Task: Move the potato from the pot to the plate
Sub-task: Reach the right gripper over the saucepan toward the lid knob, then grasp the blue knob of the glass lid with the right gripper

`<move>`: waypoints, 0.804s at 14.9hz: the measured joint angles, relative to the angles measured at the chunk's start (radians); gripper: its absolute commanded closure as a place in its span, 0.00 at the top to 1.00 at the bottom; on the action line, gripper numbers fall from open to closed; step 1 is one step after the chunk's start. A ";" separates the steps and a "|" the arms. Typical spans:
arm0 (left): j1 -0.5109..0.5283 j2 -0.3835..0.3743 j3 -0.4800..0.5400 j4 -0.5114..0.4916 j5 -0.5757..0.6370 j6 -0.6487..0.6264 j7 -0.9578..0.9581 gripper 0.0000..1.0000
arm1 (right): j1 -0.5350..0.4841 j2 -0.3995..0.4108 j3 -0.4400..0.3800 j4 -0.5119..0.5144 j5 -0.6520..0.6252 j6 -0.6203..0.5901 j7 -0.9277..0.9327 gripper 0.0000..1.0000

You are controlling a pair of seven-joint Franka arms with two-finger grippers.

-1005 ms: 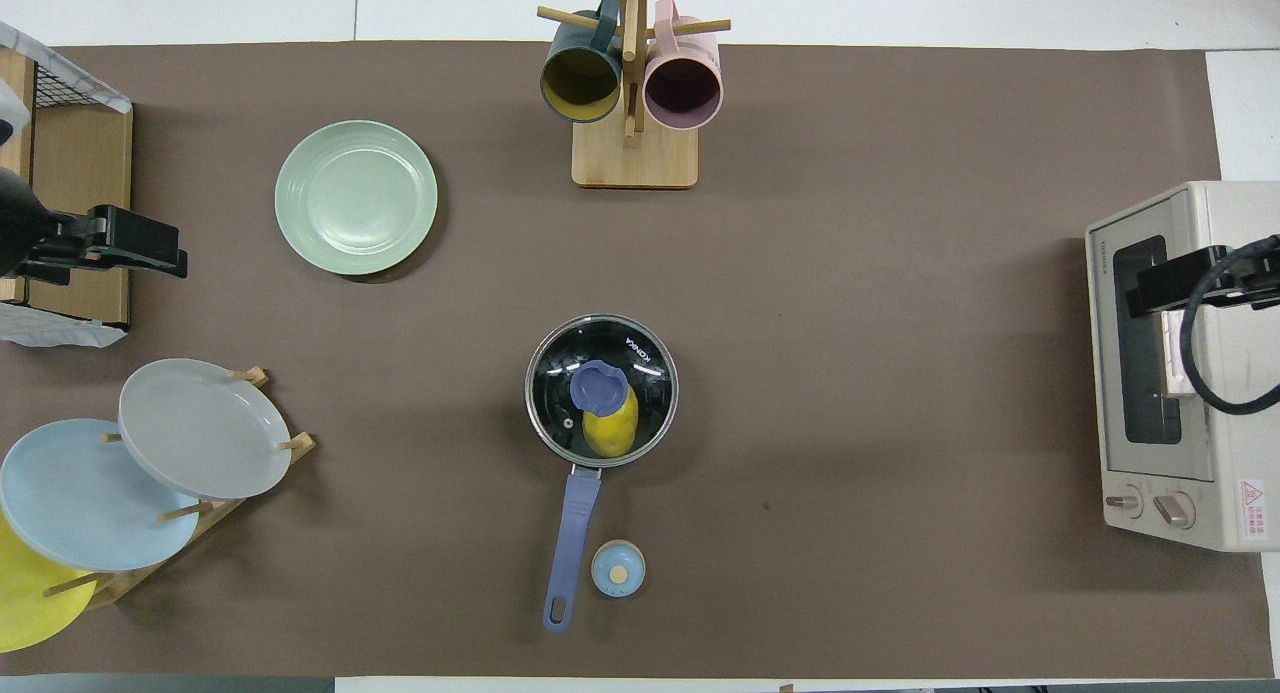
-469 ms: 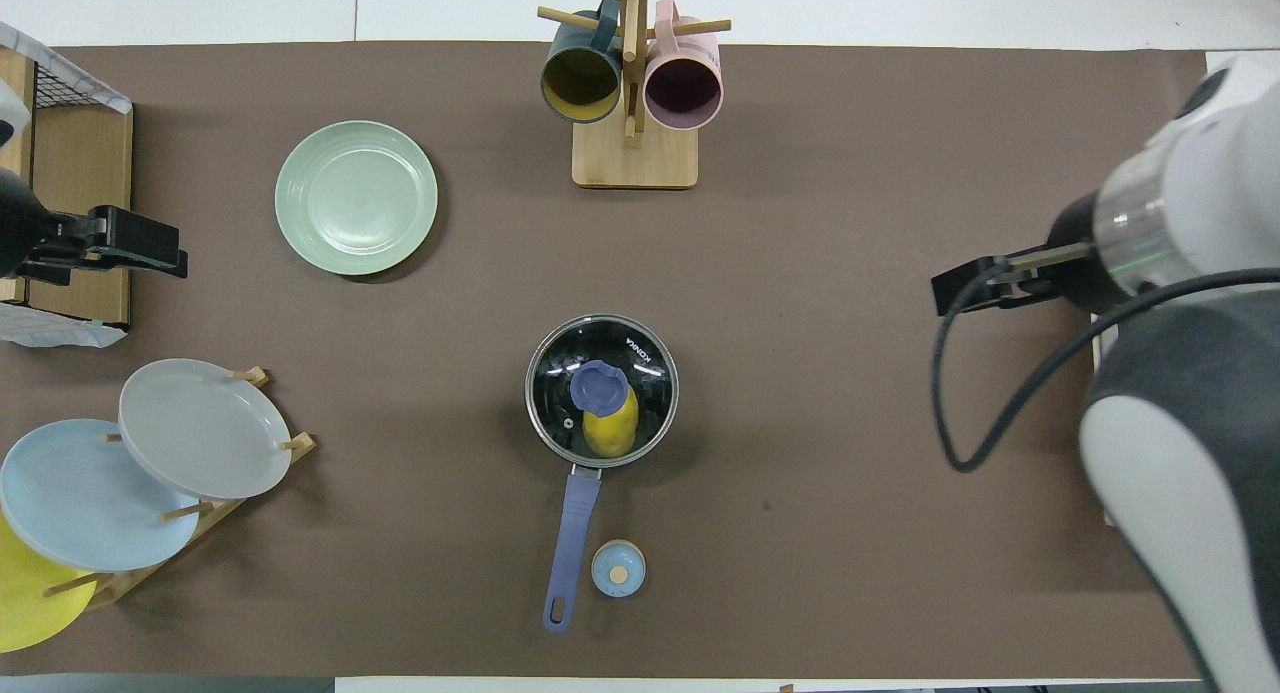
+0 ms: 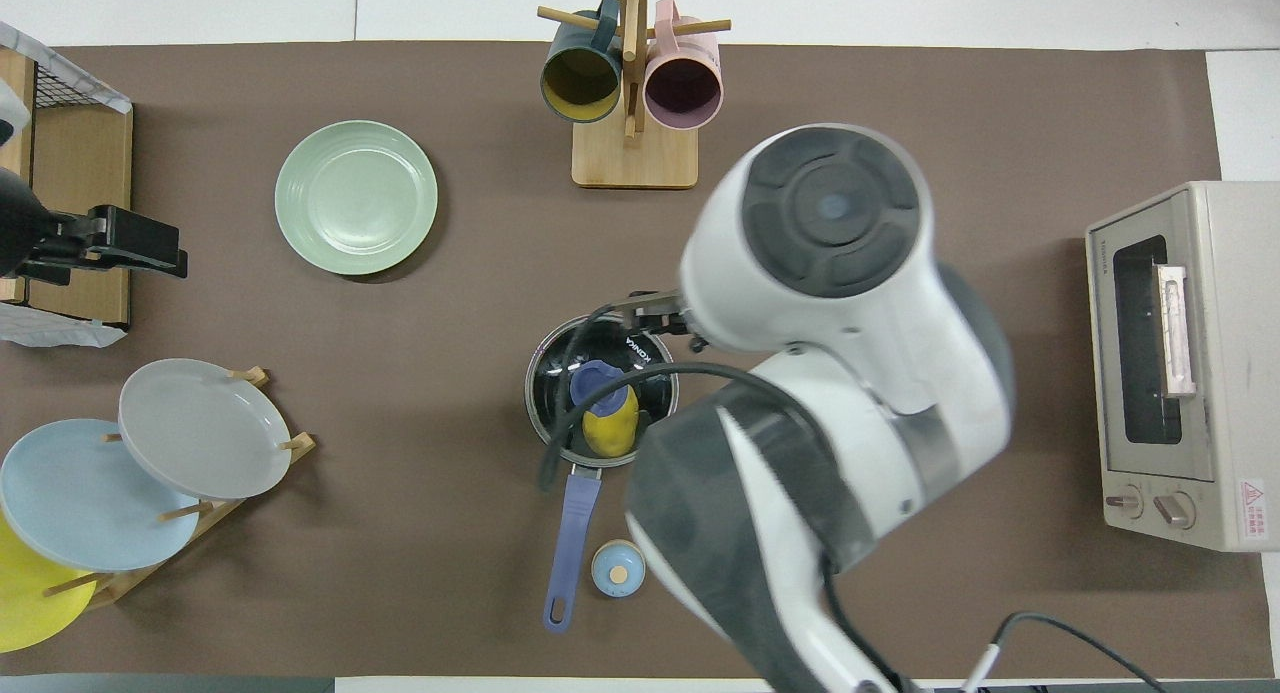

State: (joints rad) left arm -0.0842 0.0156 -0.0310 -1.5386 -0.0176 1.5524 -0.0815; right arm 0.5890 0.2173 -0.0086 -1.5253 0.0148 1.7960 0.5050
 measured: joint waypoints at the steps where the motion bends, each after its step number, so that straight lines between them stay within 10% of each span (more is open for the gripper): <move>1: 0.000 0.000 0.000 0.000 0.000 0.000 0.000 1.00 | 0.038 0.024 0.000 0.000 0.000 0.032 0.034 1.00; 12: 0.000 0.000 0.000 0.000 0.000 0.000 0.000 1.00 | 0.139 0.027 -0.002 -0.220 0.000 0.319 0.061 1.00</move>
State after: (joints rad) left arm -0.0842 0.0155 -0.0310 -1.5387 -0.0176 1.5524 -0.0815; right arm 0.7279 0.2445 -0.0103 -1.7458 0.0144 2.1150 0.5658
